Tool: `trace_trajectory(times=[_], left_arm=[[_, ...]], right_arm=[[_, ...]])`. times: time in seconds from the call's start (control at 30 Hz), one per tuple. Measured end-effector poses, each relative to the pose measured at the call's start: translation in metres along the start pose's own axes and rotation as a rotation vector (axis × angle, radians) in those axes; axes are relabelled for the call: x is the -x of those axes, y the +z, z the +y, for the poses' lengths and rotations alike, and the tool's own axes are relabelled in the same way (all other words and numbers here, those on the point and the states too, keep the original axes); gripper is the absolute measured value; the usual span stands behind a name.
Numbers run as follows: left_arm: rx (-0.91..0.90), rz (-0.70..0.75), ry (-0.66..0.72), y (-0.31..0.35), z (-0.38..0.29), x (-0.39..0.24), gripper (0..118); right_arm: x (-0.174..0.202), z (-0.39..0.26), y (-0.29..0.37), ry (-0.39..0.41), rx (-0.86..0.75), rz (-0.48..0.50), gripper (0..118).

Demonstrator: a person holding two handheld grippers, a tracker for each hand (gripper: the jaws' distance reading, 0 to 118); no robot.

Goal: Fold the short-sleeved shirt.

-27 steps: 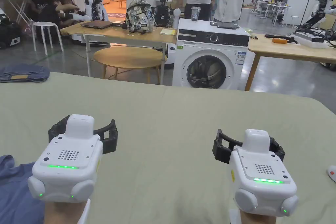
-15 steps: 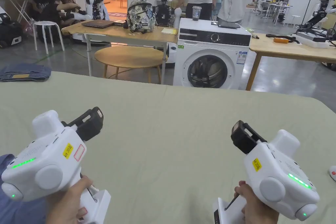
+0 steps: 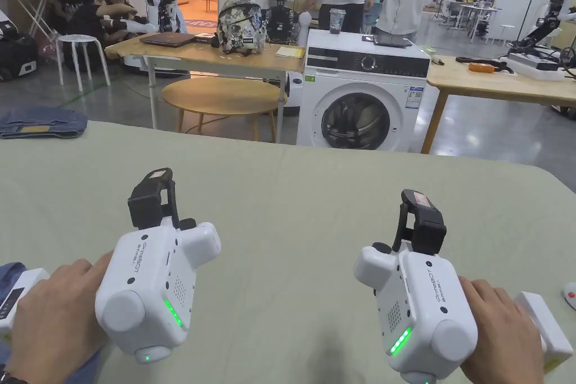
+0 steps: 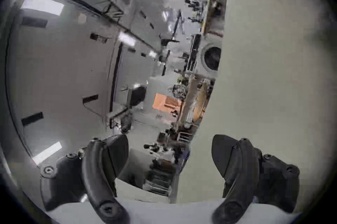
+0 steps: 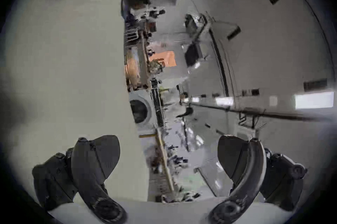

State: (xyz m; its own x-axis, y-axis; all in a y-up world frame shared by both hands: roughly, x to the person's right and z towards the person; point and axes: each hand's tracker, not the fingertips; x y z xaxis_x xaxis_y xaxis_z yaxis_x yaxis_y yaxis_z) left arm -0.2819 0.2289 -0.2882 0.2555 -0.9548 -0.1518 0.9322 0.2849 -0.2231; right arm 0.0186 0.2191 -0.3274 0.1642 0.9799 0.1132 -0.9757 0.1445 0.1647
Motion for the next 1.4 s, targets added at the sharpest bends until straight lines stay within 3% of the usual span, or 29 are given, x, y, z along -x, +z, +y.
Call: trace_trajectory(times=[0.03, 0.1, 0.23, 0.37, 0.43, 0.5, 0.57, 1.1, 1.17, 1.2, 1.23, 1.27, 1.4], left_arm=[[0.007, -0.016, 0.069, 0.000, 0.000, 0.002, 96], [0.042, -0.042, 0.257, 0.002, 0.002, 0.009, 96], [0.109, -0.140, 0.805, 0.004, -0.006, 0.031, 95], [0.094, -0.150, 1.224, 0.006, -0.021, 0.041, 96], [0.105, -0.125, 1.355, 0.008, -0.024, 0.042, 96], [0.114, -0.122, 1.425, 0.008, -0.028, 0.041, 95], [0.118, -0.120, 1.423, 0.009, -0.025, 0.041, 95], [0.087, -0.099, 1.246, 0.015, -0.011, 0.045, 95], [0.086, -0.115, 1.246, 0.015, -0.010, 0.045, 87], [0.083, -0.120, 1.248, 0.014, -0.010, 0.044, 73], [0.084, -0.118, 1.249, 0.015, -0.009, 0.044, 51], [0.088, -0.104, 1.248, 0.016, -0.007, 0.044, 19], [0.099, -0.116, 1.280, 0.017, -0.008, 0.044, 9]], right_arm=[[-0.002, 0.002, 0.002, -0.025, 0.010, -0.004, 109], [-0.009, 0.005, 0.007, -0.166, 0.054, 0.019, 109], [-0.021, 0.007, 0.005, -0.613, 0.186, 0.116, 109], [-0.031, -0.008, -0.003, -1.116, 0.281, 0.168, 109], [-0.032, -0.013, -0.002, -1.300, 0.306, 0.158, 109], [-0.026, -0.020, -0.008, -1.392, 0.331, 0.142, 109], [-0.025, -0.021, -0.007, -1.419, 0.337, 0.118, 109], [-0.026, -0.001, 0.007, -1.357, 0.311, 0.083, 109], [-0.025, 0.000, 0.008, -1.365, 0.319, 0.070, 108], [-0.025, 0.000, 0.008, -1.368, 0.323, 0.071, 100], [-0.025, 0.000, 0.008, -1.378, 0.326, 0.073, 83], [-0.025, 0.000, 0.010, -1.387, 0.328, 0.071, 55], [-0.024, 0.003, 0.011, -1.397, 0.353, 0.050, 0]])
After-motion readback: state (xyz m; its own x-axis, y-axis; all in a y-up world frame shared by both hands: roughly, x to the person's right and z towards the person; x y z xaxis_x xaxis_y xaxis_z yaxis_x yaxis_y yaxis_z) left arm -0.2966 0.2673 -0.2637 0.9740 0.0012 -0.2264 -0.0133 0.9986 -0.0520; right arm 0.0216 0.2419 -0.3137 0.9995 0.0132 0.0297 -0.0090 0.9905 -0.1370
